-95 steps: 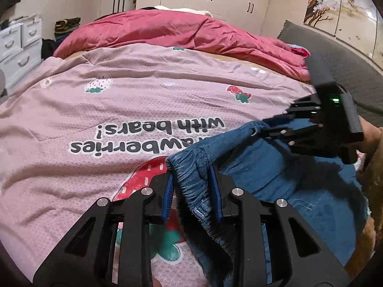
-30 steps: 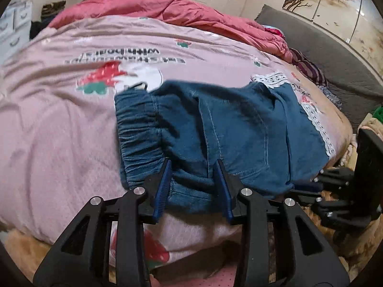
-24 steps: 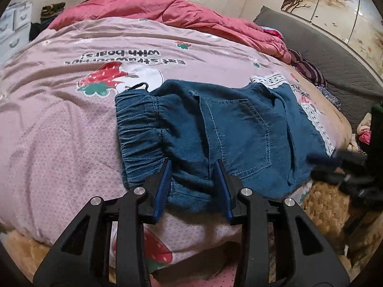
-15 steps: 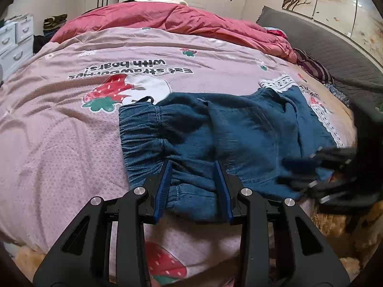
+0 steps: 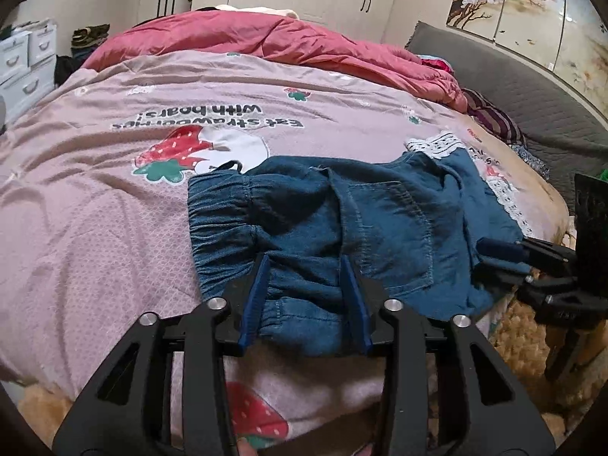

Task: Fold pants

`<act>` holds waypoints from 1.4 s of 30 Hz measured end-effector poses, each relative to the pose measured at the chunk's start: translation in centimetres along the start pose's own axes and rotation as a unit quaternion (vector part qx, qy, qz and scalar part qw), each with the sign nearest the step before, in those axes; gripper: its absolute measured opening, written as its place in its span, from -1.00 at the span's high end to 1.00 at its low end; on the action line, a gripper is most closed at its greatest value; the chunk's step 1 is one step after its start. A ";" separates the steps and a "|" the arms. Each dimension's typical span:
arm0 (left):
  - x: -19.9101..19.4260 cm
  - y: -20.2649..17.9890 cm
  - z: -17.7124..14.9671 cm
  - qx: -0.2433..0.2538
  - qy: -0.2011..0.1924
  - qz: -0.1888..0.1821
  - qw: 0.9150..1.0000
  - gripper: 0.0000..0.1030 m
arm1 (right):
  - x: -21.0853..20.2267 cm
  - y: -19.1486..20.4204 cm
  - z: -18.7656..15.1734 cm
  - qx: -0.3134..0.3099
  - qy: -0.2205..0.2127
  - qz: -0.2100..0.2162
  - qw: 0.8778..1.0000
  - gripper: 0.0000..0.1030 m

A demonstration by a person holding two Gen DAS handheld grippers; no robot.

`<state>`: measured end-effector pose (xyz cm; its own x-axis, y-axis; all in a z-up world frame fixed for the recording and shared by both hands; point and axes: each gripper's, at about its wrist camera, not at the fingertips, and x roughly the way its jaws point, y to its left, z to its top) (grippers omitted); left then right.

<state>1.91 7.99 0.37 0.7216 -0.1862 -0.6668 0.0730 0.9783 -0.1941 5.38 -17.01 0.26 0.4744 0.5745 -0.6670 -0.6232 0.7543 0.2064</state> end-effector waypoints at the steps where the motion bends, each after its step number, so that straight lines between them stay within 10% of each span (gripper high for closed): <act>1: -0.3 -0.3 0.1 0.004 -0.003 0.001 1.000 0.17 | -0.6 -0.5 -0.2 0.008 -0.002 -0.004 1.000 -0.02; 10: -2.3 -3.7 1.0 0.044 -0.021 -0.003 0.999 0.02 | -2.4 -3.8 -1.4 0.048 -0.009 -0.047 0.998 -0.05; 12: -1.8 -4.8 1.1 0.048 -0.010 -0.034 0.998 0.02 | -2.8 -4.5 -1.2 0.061 -0.017 -0.060 0.996 -0.29; 24: 5.3 -12.4 1.2 0.075 0.086 -0.187 0.976 0.05 | -5.6 -8.8 -1.3 0.100 -0.037 -0.131 0.986 -0.29; 35: 10.2 -15.0 2.5 0.062 0.102 -0.211 0.970 0.81 | -4.8 -9.9 2.8 0.055 -0.032 -0.152 0.986 -0.29; 42: 11.1 -15.3 1.1 0.058 0.105 -0.256 0.959 0.88 | 1.5 -11.0 9.8 0.007 0.013 -0.157 0.987 -0.29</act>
<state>9.59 -8.95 -3.26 0.4164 -0.6472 -0.6385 0.4649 0.7551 -0.4623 19.05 -21.38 3.99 0.6271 0.3029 -0.7177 -0.4392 0.8984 -0.0046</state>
